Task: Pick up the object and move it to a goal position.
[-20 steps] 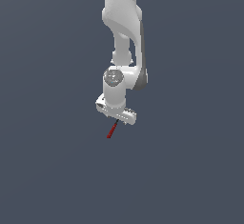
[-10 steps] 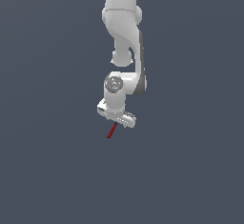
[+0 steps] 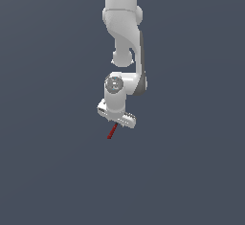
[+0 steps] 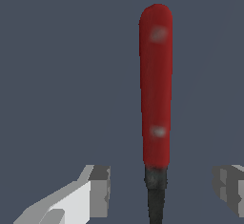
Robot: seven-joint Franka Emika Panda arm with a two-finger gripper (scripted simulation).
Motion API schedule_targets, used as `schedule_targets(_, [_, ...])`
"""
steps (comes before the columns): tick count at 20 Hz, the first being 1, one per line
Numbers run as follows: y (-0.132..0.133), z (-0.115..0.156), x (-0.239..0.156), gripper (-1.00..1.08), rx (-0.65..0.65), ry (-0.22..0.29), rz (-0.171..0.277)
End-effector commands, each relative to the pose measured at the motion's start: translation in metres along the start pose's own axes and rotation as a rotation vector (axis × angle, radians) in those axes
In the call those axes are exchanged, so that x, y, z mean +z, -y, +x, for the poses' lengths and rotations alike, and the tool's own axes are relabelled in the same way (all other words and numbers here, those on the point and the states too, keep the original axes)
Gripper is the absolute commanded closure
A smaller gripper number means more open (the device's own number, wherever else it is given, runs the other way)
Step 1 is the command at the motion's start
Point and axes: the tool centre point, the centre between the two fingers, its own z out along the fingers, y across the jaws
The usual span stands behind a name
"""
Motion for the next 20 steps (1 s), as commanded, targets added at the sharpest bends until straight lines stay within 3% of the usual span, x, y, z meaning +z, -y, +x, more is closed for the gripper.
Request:
schedule_targets(1, [0.0, 0.0, 0.0, 1.08, 0.0, -0.001, 0.0])
schedule_targets(10, [0.004, 0.015, -0.007, 1.08, 0.0, -0.001, 0.0])
schedule_targets(20, [0.015, 0.063, -0.027, 1.08, 0.0, -0.001, -0.001])
